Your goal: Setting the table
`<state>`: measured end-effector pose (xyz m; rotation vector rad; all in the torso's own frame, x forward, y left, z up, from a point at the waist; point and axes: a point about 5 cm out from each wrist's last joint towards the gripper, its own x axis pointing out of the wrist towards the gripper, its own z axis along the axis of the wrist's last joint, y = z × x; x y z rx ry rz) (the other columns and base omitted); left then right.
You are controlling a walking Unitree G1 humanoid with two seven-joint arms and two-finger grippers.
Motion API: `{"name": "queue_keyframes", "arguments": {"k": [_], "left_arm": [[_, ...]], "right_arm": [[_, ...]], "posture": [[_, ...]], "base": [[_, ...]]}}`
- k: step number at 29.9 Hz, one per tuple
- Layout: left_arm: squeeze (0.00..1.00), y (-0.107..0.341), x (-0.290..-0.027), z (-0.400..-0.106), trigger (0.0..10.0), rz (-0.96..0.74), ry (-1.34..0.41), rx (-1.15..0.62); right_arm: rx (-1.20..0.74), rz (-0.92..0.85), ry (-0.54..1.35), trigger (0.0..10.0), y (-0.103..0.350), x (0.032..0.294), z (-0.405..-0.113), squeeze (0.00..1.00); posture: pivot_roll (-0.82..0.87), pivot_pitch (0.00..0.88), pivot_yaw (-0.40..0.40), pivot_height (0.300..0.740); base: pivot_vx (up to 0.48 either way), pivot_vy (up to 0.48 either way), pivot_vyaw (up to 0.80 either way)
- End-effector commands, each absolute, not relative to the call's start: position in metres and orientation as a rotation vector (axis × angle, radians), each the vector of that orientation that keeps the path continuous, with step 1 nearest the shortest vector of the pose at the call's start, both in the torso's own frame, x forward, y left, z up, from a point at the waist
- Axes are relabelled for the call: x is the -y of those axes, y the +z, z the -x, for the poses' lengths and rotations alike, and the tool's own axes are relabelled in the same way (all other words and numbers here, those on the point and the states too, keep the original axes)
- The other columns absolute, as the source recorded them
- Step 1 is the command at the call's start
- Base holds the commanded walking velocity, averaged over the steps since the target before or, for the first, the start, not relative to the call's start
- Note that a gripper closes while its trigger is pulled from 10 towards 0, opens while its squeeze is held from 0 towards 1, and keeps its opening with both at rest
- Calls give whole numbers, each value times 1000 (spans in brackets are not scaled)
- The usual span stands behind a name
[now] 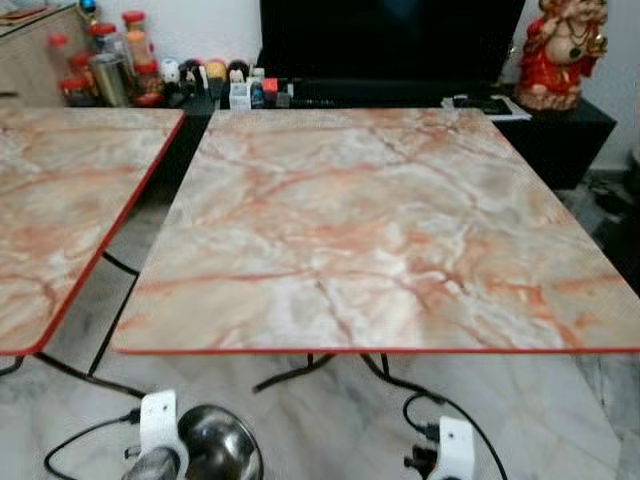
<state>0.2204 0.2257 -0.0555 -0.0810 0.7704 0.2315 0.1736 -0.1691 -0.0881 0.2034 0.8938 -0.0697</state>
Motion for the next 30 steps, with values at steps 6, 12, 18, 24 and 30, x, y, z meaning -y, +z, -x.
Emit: {"name": "queue_keyframes", "arguments": {"k": [6, 12, 18, 24, 30], "left_arm": [[0, -56, -219, -222, 10000, 101, 221, -776], [0, -58, -221, -219, 10000, 110, 227, -780], [0, -59, -220, -218, 10000, 119, 226, -782], [0, -59, -219, -218, 10000, 120, 222, -780], [0, -58, -220, -218, 10000, 108, 220, -777]], "right_arm": [[-900, -195, -94, 10000, -88, 179, -172, 0], [-898, -198, -93, 10000, -88, 178, -172, 0], [-898, -201, -92, 10000, -88, 178, -172, 0], [-901, -201, -91, 10000, -89, 177, -171, 0], [-903, -199, -90, 10000, -89, 177, -169, 0]], "posture": [[12, 0, 0, 740], [15, 0, -1, 740], [16, 0, 0, 740], [15, 0, 2, 740], [16, 0, 1, 740]], "base": [[40, -109, 0], [0, 0, 0], [0, 0, 0], [0, 0, 0], [0, 0, 0]]}}
